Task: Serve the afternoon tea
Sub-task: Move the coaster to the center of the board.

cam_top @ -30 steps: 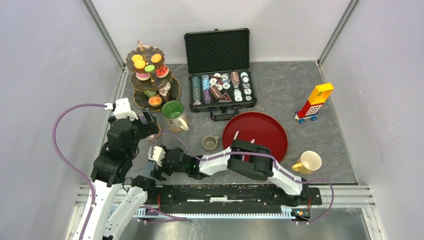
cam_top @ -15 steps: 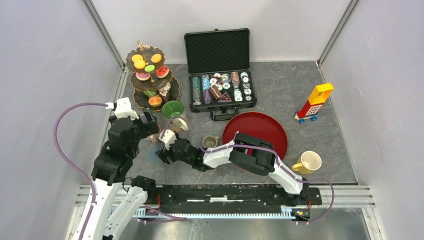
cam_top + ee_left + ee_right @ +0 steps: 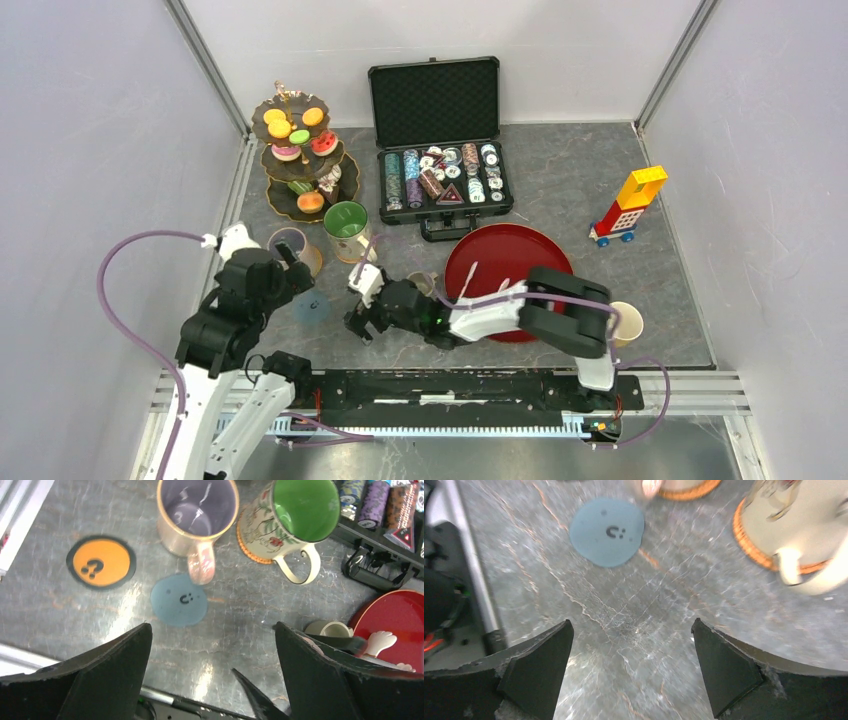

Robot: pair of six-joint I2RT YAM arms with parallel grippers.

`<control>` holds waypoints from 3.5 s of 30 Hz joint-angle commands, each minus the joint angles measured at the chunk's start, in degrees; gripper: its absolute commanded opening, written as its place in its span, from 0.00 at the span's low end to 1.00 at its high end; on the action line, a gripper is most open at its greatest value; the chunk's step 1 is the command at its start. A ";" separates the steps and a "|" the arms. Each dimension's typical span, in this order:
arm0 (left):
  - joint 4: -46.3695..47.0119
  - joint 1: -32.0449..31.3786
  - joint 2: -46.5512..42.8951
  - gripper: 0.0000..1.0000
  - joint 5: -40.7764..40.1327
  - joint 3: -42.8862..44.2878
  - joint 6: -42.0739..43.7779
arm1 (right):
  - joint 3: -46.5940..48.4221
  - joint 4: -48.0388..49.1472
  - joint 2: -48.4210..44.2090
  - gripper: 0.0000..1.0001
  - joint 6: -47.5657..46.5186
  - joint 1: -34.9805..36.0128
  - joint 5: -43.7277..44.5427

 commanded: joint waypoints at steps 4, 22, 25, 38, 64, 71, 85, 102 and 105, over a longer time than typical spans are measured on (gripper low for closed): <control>-14.57 -0.01 0.14 0.98 -1.01 -0.13 -21.71 | -8.72 0.68 -22.52 0.98 -3.44 -1.57 3.41; 3.17 0.12 -5.46 0.50 -17.78 -24.88 -46.52 | -21.74 8.59 -44.39 0.98 0.15 -39.55 -10.98; 4.33 0.36 0.39 0.46 -17.88 -24.98 -46.95 | -27.51 10.47 -45.28 0.98 0.89 -44.29 -13.71; 23.18 22.22 12.84 0.49 -4.47 -32.20 -37.18 | -37.25 18.45 -46.27 0.98 3.22 -52.45 -19.60; 21.42 20.64 12.78 0.33 18.09 -35.39 -38.13 | -37.89 21.67 -44.35 0.98 4.86 -52.45 -22.50; 23.43 9.35 14.44 0.33 15.87 -34.53 -42.90 | -37.17 21.36 -43.65 0.98 4.32 -52.02 -24.33; 14.26 7.15 -0.37 0.56 12.75 -30.57 -32.43 | -27.01 6.73 -41.25 0.98 -7.39 -30.53 -7.44; 15.80 3.90 -9.72 0.89 12.87 -0.43 -0.79 | -7.96 -14.00 -23.55 0.98 5.15 -4.26 14.29; 17.01 3.90 -5.77 0.91 12.47 5.20 7.30 | -2.17 -17.52 -17.57 0.98 10.45 -0.51 19.55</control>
